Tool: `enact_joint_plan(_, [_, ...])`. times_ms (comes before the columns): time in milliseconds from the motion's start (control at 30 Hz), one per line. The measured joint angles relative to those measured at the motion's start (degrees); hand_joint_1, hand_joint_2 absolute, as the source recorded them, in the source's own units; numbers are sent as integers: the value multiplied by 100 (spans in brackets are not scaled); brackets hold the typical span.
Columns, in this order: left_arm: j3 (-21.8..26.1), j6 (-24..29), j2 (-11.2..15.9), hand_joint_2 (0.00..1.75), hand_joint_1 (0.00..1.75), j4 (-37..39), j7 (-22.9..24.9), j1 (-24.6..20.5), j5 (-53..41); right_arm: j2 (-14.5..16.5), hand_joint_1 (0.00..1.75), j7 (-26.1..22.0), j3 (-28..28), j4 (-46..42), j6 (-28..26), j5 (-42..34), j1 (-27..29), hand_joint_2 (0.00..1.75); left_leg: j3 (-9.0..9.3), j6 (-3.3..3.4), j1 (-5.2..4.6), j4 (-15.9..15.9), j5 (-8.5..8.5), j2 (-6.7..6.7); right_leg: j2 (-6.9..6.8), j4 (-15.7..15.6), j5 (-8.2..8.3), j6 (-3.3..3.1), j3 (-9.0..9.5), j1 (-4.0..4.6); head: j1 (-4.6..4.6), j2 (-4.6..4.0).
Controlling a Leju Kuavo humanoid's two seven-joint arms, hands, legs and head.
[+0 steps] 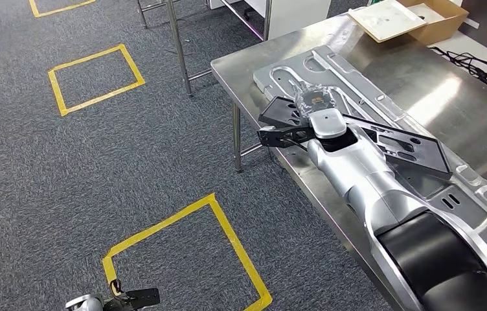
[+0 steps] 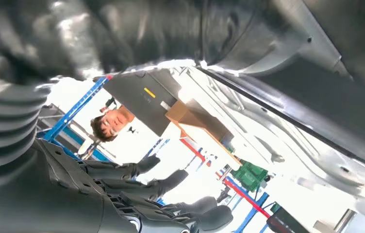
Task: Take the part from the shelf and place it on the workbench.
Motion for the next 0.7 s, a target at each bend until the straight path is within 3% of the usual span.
enact_joint_plan(700, [301,-281,16,0,0,-49,18,23,310,-1,0,-90,-98,-60,-137,-57,-83,0,55,4,0,-5,-3,0,0,-13,0,2,61,-2,0,0])
